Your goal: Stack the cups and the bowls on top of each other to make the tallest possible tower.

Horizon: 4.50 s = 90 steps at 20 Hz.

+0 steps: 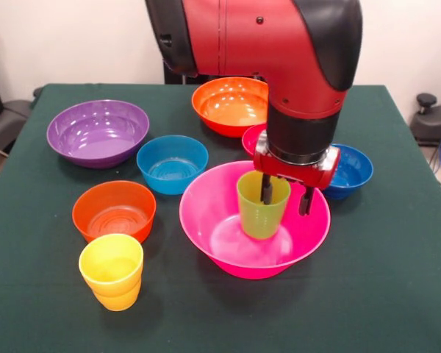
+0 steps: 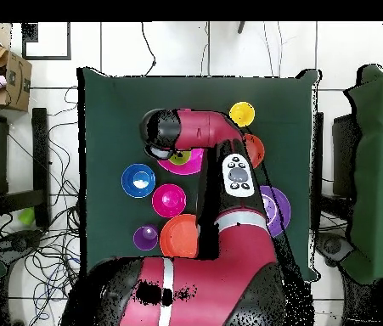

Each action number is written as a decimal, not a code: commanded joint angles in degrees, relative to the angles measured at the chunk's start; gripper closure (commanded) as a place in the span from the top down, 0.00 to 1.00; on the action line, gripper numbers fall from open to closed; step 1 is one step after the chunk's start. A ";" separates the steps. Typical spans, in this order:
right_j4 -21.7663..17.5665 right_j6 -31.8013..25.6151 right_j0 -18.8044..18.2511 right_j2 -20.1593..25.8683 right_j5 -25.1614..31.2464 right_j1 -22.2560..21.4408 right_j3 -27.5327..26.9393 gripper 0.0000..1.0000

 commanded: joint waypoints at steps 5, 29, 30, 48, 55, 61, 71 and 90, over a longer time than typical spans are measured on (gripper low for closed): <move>-5.52 -9.61 -1.80 4.51 -4.39 1.41 -5.04 1.00; -5.52 -9.21 -1.23 4.01 -3.90 1.29 -5.27 1.00; -5.54 -9.24 -1.19 3.98 -3.75 1.40 -5.52 1.00; -5.92 -9.16 -0.81 2.84 -1.90 0.54 -4.97 1.00; -5.95 -9.06 -0.67 2.68 -1.65 0.39 -4.96 1.00; -5.98 -9.10 -0.64 2.65 -1.62 0.22 -5.13 1.00; -7.20 -8.93 -0.43 2.26 -3.27 -0.46 -5.50 1.00; -6.07 -1.85 0.02 1.61 -4.11 -8.15 8.15 1.00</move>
